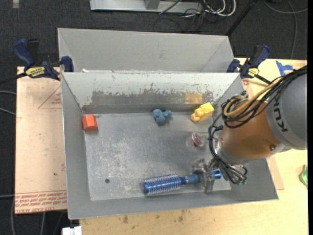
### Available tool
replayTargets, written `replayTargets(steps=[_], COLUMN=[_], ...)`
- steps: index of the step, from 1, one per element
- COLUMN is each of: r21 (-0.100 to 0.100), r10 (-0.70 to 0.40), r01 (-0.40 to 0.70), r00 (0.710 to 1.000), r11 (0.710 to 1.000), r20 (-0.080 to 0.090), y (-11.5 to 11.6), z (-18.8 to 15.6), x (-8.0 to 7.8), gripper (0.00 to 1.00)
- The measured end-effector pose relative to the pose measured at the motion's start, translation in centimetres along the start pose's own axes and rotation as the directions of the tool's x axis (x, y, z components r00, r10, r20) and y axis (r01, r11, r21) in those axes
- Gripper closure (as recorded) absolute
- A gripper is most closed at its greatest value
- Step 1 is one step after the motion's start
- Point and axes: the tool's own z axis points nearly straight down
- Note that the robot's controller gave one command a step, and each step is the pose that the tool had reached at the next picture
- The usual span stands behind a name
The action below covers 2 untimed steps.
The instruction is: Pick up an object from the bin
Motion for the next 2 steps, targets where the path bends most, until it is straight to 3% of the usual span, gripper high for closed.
replayTargets(steps=[1,2], r21=[0.001,0.002], r10=[0.037,0.045], r01=[-0.037,-0.045], r00=[0.999,0.999], r11=[0.999,0.999], r20=[0.002,0.003], y=[0.7,-0.2], z=[-11.2,-17.2], x=[-1.3,-3.9], gripper=[1.00,1.00])
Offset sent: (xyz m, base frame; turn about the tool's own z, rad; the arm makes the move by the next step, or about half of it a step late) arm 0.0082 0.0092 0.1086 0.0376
